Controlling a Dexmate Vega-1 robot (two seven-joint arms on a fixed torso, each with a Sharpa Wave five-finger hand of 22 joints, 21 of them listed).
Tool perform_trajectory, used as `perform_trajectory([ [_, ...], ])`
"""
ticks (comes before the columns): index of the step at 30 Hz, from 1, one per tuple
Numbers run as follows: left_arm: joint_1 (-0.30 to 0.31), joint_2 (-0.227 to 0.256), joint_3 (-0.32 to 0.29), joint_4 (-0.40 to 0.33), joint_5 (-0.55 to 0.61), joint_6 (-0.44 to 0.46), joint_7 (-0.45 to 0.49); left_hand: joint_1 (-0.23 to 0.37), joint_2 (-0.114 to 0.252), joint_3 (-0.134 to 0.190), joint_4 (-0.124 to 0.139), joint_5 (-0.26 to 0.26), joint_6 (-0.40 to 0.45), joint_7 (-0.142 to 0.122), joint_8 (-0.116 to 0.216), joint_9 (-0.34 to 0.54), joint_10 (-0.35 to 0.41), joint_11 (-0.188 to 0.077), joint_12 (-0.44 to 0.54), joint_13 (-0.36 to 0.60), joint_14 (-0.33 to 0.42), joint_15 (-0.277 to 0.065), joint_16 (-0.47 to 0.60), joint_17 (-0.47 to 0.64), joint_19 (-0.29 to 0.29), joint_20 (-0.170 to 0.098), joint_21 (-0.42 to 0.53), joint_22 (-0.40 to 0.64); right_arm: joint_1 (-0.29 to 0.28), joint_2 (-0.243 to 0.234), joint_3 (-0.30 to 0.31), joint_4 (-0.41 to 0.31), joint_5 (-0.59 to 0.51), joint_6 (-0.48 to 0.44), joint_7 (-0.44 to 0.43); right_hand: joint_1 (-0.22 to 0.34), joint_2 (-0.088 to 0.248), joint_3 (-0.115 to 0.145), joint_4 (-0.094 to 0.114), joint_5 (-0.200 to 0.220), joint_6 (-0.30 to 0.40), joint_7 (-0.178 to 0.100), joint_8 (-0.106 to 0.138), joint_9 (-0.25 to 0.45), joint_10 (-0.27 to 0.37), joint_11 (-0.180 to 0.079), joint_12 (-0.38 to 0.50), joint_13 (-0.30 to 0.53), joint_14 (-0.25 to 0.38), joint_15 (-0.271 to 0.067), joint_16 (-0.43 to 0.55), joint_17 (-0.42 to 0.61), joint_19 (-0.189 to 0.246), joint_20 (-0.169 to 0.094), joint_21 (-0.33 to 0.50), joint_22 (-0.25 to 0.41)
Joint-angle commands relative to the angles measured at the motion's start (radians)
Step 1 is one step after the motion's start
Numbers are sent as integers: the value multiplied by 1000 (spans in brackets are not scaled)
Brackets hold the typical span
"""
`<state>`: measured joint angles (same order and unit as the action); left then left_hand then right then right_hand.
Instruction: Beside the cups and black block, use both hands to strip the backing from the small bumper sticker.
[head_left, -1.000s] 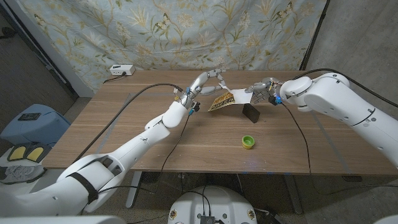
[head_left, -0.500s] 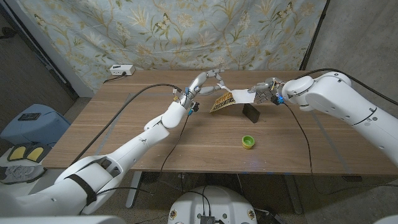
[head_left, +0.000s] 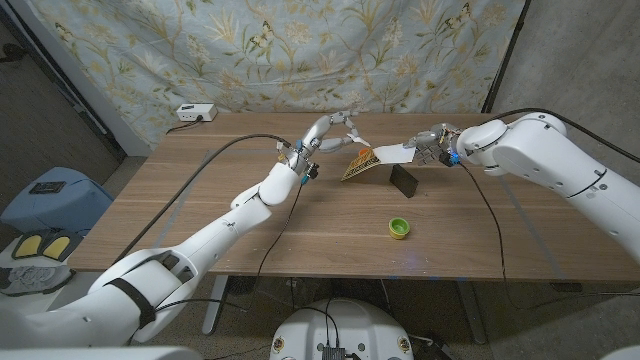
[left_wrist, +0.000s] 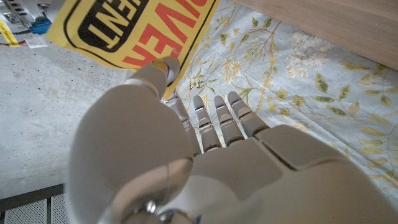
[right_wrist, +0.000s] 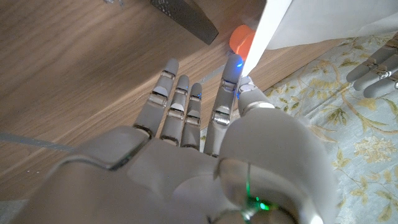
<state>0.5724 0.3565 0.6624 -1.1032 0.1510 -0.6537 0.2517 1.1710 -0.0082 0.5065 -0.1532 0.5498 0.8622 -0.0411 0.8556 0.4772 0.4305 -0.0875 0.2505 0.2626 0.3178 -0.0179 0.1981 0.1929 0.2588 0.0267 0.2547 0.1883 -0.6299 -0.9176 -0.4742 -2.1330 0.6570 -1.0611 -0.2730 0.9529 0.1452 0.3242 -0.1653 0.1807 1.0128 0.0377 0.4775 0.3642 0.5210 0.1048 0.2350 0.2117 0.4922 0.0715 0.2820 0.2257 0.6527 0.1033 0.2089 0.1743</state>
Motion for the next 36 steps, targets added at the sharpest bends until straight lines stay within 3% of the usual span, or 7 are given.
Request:
perform_trajectory([
  [1, 10, 19, -14, -29, 1, 25, 7, -8, -2, 8, -3, 5, 5, 3, 6, -3, 7, -1, -5, 5, -4, 1, 1, 4, -3, -1, -5, 4, 30, 9, -17, 23, -18, -16, 12, 13, -3, 1, 5, 2, -1, 2, 7, 5, 10, -3, -7, 2, 0, -8, 8, 5, 4, -6, 1, 4],
  [12, 23, 40, -22, -56, -6, 39, -2, -8, -3, 10, -4, 5, 5, 0, 13, -1, 7, -2, -5, 6, -5, 1, 1, 4, -4, -1, -6, 4, 44, 19, -16, 37, -22, -32, 16, 15, 2, 0, 8, 0, -6, 2, 7, 7, 8, -6, -10, 3, -4, -13, 9, 9, -6, -15, -2, 5],
  [36, 79, 88, -50, -163, -10, 95, 8, -11, -3, 13, -3, 3, 2, 1, 20, -6, 4, 0, -9, 8, -9, 1, 0, 4, -8, 0, -9, 4, 25, -4, 22, 8, -2, -64, 2, 21, 3, -4, 9, -3, -8, 2, 8, 8, 11, -6, -14, 4, -5, -13, 12, 13, -6, -15, -1, 5],
])
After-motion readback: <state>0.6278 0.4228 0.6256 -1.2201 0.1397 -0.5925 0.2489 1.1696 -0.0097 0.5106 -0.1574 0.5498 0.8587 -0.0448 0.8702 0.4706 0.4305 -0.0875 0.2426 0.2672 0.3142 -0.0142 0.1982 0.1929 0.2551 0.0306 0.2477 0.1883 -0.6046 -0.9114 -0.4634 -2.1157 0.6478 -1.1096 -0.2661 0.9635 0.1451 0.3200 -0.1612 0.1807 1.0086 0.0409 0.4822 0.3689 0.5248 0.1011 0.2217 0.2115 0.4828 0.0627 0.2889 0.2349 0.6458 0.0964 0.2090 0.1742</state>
